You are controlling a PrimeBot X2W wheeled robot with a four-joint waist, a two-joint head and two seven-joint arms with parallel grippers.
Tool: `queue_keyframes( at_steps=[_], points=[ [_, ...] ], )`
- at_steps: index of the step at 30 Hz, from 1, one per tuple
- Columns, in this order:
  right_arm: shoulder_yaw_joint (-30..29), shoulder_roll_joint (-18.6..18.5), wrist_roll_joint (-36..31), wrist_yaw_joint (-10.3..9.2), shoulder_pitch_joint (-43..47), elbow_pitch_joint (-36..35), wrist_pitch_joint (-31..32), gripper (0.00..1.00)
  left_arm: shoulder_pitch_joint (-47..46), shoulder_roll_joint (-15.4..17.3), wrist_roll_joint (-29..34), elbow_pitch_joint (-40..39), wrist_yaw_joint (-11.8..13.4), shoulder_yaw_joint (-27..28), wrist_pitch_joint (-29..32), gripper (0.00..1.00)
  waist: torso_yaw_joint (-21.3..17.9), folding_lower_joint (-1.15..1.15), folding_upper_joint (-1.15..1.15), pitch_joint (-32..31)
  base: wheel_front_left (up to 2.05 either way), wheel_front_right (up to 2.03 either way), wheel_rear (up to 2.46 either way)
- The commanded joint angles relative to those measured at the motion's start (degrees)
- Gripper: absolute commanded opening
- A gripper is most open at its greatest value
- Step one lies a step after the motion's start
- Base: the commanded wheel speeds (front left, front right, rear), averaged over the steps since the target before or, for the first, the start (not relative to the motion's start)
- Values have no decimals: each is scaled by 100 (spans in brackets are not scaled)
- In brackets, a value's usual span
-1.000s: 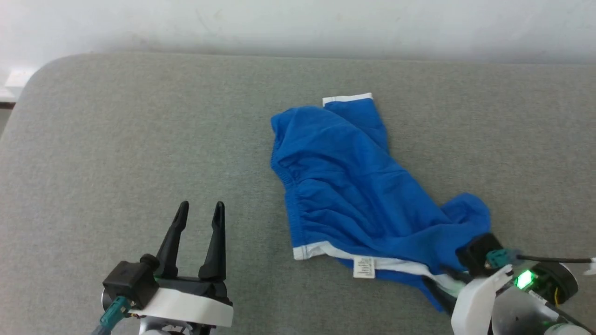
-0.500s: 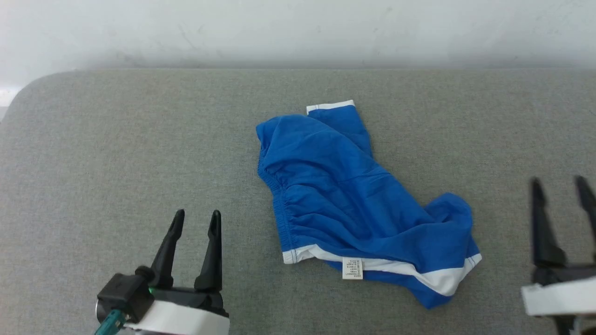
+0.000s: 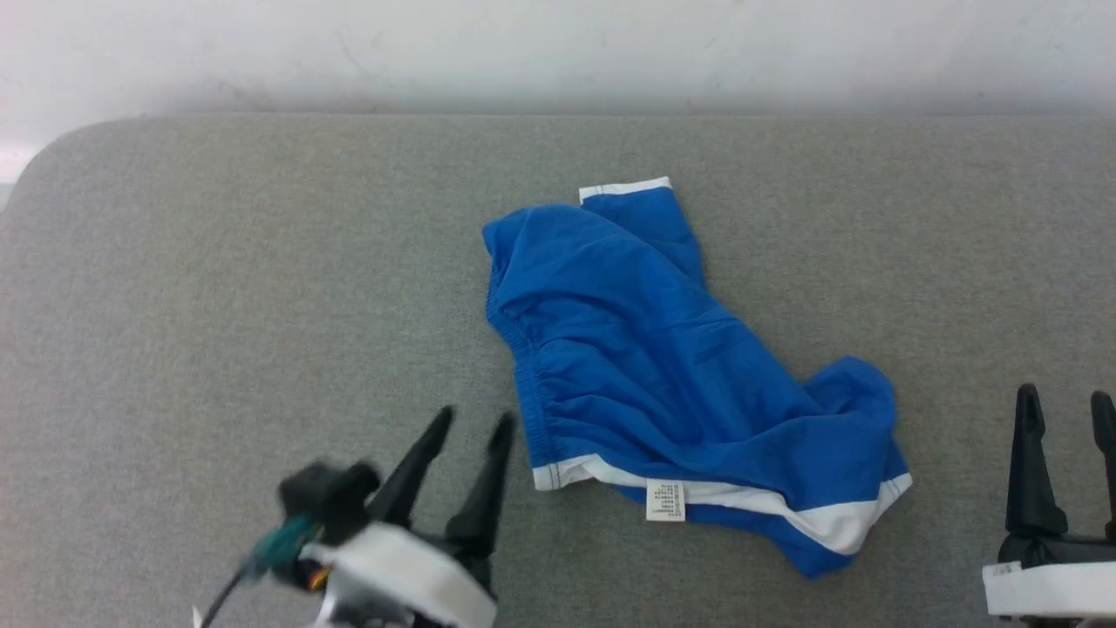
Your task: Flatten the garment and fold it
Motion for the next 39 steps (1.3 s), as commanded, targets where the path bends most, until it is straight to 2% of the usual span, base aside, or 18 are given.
queue_keyframes(
  at_steps=[1,4,7,10,15,21,23,25,26,27,28,29,30,39],
  points=[
    [-18,12,-35,-4,-115,14,-48,100,-254,45,-122,-60,-38,-82,349,100,56,0,0,80,0,0,0],
    [30,12,-38,-4,-208,60,-57,100,-550,96,-263,27,23,-245,1242,100,58,0,0,175,0,0,0],
    [99,12,5,-4,-278,138,-62,100,-705,115,-388,206,231,-343,2081,100,7,0,0,276,0,0,0],
    [155,12,44,-4,-337,174,-64,100,-773,135,-445,295,470,-377,2655,100,-66,0,0,372,0,0,0],
    [134,12,80,-4,-424,199,-65,100,-814,117,-655,332,607,-333,3022,100,-179,0,0,535,0,0,0],
    [114,12,104,-4,-496,268,-66,100,-798,111,-931,506,613,-440,3520,99,-255,0,0,653,0,0,0],
    [110,12,109,-4,-518,279,-66,100,-788,128,-996,577,605,-495,3712,90,-263,0,0,681,0,0,0],
    [115,12,117,-4,-539,300,-66,100,-788,182,-989,661,584,-575,3870,69,-269,0,0,698,0,0,0],
    [120,12,121,-4,-549,309,-66,100,-785,193,-989,706,583,-601,3919,52,-271,0,0,708,0,0,0],
    [126,12,126,-4,-560,317,-66,100,-782,202,-986,756,581,-626,3954,41,-274,0,0,716,0,0,0],
    [132,12,131,-4,-571,327,-66,100,-781,203,-985,812,578,-645,3969,8,-276,0,0,723,0,0,0],
    [132,12,131,-4,-571,327,-66,100,-781,203,-985,812,578,-645,3969,8,-276,0,0,723,0,0,0],
    [145,12,140,-4,-594,348,-66,100,-786,172,-1040,929,574,-647,3931,0,-282,0,0,735,0,0,0],
    [166,13,119,-4,-635,452,-66,100,-923,92,-1143,976,483,-471,3258,0,-267,0,0,619,0,0,0]
  ],
)
